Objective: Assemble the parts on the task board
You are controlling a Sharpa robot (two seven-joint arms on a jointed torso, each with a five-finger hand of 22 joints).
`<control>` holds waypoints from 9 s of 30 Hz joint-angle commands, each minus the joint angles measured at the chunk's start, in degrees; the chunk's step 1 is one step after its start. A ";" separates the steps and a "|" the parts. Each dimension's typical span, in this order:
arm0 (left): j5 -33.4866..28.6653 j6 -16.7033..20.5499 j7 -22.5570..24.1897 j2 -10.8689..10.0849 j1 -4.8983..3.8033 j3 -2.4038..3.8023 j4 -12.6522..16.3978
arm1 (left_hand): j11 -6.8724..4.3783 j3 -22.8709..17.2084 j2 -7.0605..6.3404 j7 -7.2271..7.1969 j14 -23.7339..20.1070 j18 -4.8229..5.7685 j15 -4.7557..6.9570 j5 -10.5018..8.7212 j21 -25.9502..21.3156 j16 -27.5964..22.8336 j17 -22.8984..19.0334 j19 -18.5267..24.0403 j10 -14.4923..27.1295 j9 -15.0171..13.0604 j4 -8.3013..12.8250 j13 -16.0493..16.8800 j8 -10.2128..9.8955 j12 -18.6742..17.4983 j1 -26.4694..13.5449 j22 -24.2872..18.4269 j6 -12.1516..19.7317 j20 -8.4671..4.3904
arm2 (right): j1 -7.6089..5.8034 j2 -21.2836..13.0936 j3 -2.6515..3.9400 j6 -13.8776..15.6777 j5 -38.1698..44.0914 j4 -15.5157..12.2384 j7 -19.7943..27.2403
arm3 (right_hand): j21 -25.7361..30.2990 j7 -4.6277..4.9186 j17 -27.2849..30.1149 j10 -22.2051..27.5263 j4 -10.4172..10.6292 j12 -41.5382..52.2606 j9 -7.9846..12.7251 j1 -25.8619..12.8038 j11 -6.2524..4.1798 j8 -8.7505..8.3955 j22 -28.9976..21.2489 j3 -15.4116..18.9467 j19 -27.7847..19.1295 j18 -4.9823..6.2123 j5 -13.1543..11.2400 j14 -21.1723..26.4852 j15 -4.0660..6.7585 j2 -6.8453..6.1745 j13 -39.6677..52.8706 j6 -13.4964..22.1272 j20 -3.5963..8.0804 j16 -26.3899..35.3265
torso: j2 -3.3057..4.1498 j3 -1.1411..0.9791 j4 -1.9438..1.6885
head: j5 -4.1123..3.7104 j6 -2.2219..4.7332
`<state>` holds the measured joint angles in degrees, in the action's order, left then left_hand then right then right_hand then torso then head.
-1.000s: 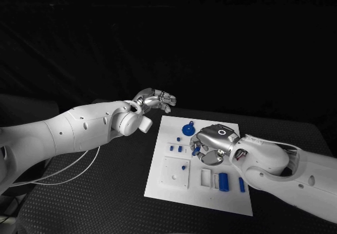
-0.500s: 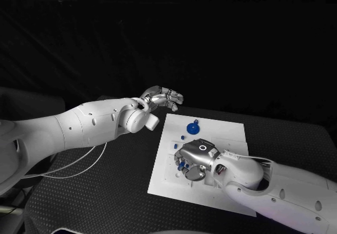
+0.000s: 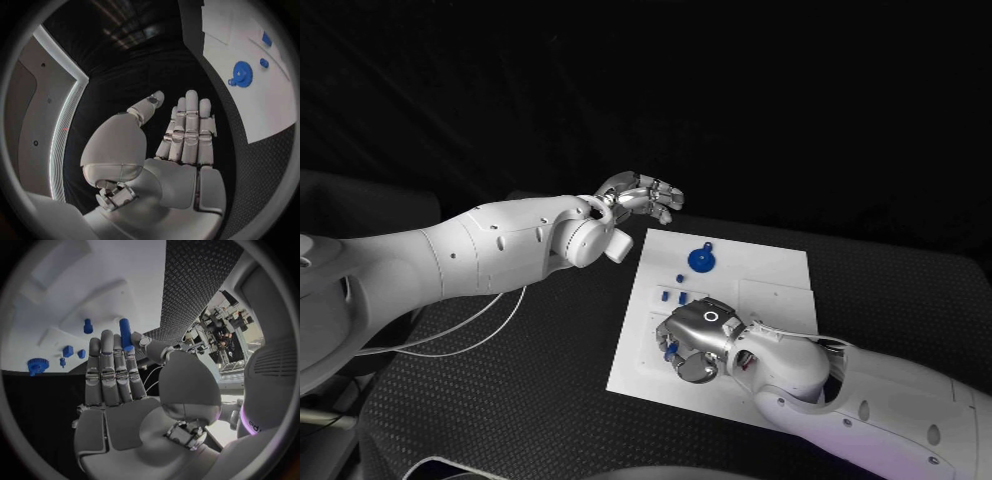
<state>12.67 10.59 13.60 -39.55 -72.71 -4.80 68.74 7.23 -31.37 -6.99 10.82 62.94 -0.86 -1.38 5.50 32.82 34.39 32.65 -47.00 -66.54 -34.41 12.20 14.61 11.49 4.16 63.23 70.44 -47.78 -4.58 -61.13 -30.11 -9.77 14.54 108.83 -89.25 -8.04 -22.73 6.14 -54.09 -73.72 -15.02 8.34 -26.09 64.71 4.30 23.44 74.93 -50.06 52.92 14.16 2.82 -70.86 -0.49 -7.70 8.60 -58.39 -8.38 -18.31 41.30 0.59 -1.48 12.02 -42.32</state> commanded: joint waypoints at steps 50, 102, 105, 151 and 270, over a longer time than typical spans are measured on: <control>-0.38 -1.14 0.42 0.19 -0.05 0.04 0.31 | 0.08 0.03 -0.45 0.03 0.43 -1.08 -0.09 -0.25 -0.60 -0.55 0.42 -0.23 0.50 0.11 -0.41 -0.06 0.41 -0.11 -0.22 0.21 0.66 0.39 | 0.55 2.26 -1.72 -2.30 4.09 3.40 -1.64 | -0.32 -0.13 -0.26 -0.52 -0.11 -0.07 -0.23 0.41 0.09 0.14 1.13 -0.66 0.44 0.84 -0.04 -0.32 0.11 -0.03 0.17 -0.42 -0.03 -0.11 | -0.03 -0.01 0.08 | 0.62 -0.76; -0.38 -1.31 0.05 -0.26 -0.05 0.03 0.24 | 0.11 0.05 -0.54 0.06 0.46 -1.08 -0.11 -0.28 -0.79 -0.82 0.73 -0.26 0.59 0.15 -0.52 -0.07 0.47 -0.12 -0.23 0.36 0.79 0.41 | 0.51 -0.57 -1.96 6.63 -0.89 0.59 0.14 | 0.79 2.07 0.64 4.79 3.19 -3.57 1.69 -2.34 2.67 -3.64 1.12 2.59 -2.07 0.84 0.07 0.91 -0.90 -9.15 -2.21 3.86 -1.05 2.68 | -0.02 -0.02 0.09 | 0.40 -0.59; -0.38 -1.39 -0.03 -0.26 -0.05 0.03 0.24 | 0.11 0.05 -0.54 0.06 0.46 -1.07 -0.11 -0.28 -0.80 -0.83 0.75 -0.26 0.60 0.15 -0.53 -0.08 0.47 -0.13 -0.24 0.37 0.80 0.41 | 0.52 -0.47 -1.95 8.09 -1.33 0.47 0.52 | 0.67 2.12 0.55 4.98 3.13 -3.70 1.75 -1.96 2.72 -3.74 1.13 2.25 -1.82 0.84 0.07 0.65 -0.83 -9.22 -2.32 4.02 -0.94 2.56 | 0.00 -0.02 0.09 | 0.41 -0.60; -0.38 -1.39 -0.10 -0.46 -0.05 0.02 -0.02 | 0.15 0.05 -0.57 0.10 0.46 -1.07 -0.14 -0.31 -0.96 -1.06 0.99 -0.27 0.71 0.20 -0.62 -0.10 0.49 -0.15 -0.21 0.50 0.95 0.43 | -2.37 -6.83 0.89 12.58 -10.73 -4.69 2.87 | -0.06 3.30 -0.94 7.58 1.02 -4.13 2.35 -0.32 3.61 -5.25 1.22 -0.22 -1.99 0.83 0.18 0.49 -1.36 -9.35 -3.89 6.27 -1.06 3.15 | -0.08 -0.03 0.11 | -0.66 -0.16; -1.61 -2.81 -0.24 0.64 2.34 -0.52 -2.13 | 0.20 0.27 -0.42 0.17 0.55 -1.07 -0.20 -0.34 -1.53 -1.92 2.03 -0.34 0.86 0.34 -0.81 -0.11 0.75 -0.11 -0.34 1.14 1.26 0.50 | -1.66 -11.92 -2.07 -11.86 -41.52 2.97 -24.80 | -33.05 -1.59 -18.58 -6.11 3.40 30.29 -8.46 -24.34 -6.19 -3.61 0.85 4.61 10.60 0.84 0.55 -8.77 7.55 -2.86 39.15 1.24 10.11 -40.78 | -4.10 0.21 1.48 | -10.92 -2.63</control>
<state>11.42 8.69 13.01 -39.01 -70.35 -5.35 66.54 7.20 -31.09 -7.21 11.03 63.13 -0.86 -1.58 5.50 31.49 32.65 34.60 -47.20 -65.92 -34.12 11.29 14.58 11.94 4.16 63.00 71.52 -46.77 -4.38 -63.28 -42.58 -11.57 2.93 66.95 -86.10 -32.94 -55.45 4.60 -72.74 -79.37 -11.63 38.37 -34.51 39.94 -1.95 19.55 74.93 -45.86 63.25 14.25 3.33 -79.73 7.17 -10.48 47.65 -56.87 1.54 -58.81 37.19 0.83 -0.02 1.09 -44.99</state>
